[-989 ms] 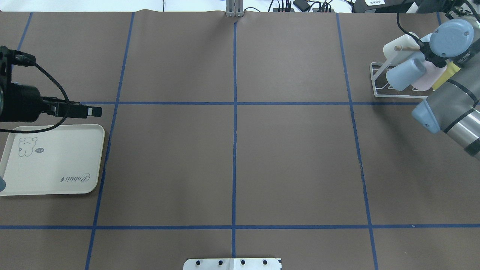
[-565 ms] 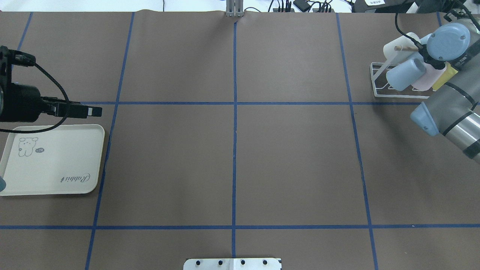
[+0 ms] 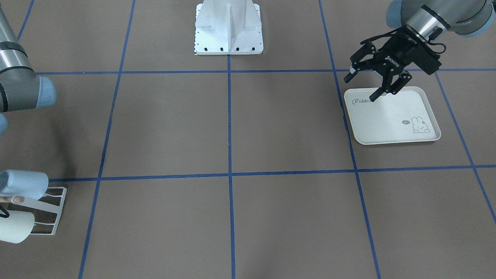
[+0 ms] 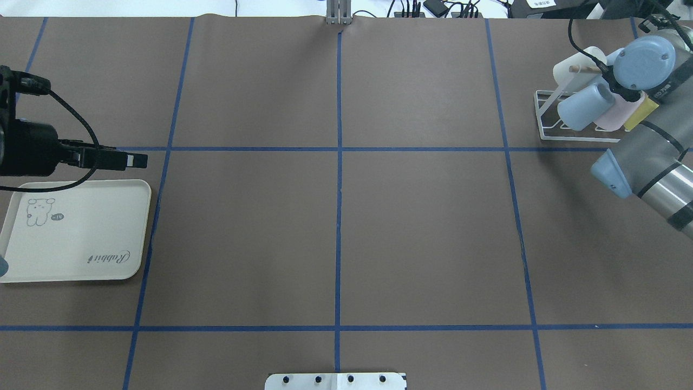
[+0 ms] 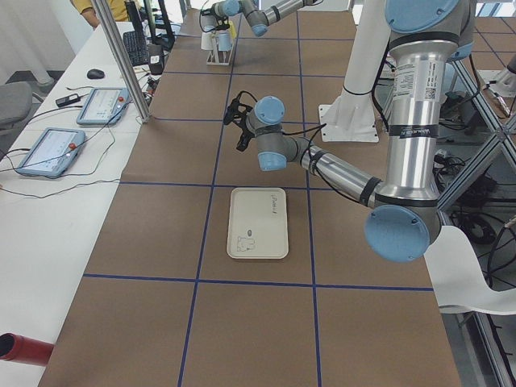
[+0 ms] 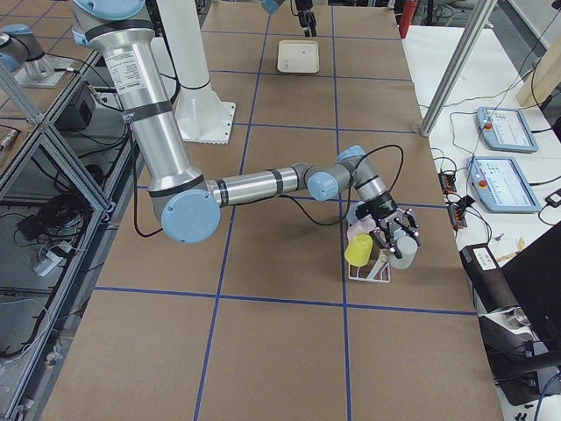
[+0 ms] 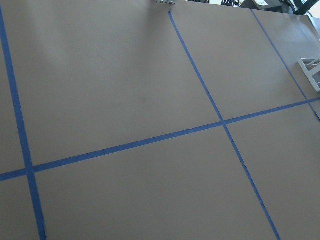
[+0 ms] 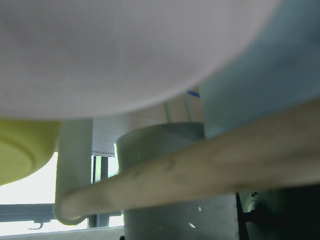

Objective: Transfer IKEA cup to right arm and place on rack

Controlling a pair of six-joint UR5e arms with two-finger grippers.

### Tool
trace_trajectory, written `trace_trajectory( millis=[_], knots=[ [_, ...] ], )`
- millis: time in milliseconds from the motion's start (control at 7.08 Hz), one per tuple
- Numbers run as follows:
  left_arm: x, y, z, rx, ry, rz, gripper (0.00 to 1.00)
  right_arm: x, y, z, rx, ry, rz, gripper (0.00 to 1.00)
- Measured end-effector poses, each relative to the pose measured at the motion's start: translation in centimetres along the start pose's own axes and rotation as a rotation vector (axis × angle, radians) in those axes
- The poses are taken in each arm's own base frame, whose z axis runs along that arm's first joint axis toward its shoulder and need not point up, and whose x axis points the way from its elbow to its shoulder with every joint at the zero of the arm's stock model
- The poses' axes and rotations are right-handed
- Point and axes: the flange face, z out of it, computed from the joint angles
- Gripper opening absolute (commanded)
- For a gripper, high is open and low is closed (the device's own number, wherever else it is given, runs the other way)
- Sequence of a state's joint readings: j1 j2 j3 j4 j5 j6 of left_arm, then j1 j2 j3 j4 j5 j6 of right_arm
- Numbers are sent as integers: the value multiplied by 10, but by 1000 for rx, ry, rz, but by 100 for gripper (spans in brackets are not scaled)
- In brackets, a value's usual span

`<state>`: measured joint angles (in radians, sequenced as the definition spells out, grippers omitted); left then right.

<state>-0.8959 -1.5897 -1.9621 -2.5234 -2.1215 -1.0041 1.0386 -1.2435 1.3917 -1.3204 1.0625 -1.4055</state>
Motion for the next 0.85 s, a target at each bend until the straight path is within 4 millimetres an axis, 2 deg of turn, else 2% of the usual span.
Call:
trace_trajectory(
  millis=[565,848],
  knots=[
    [2,0,-1,2,3,0,100,4,3,-7,4,13,37,99],
    [4,-1,-3,5,7,3,100,13,26,-24,61,40,86,99]
  ],
)
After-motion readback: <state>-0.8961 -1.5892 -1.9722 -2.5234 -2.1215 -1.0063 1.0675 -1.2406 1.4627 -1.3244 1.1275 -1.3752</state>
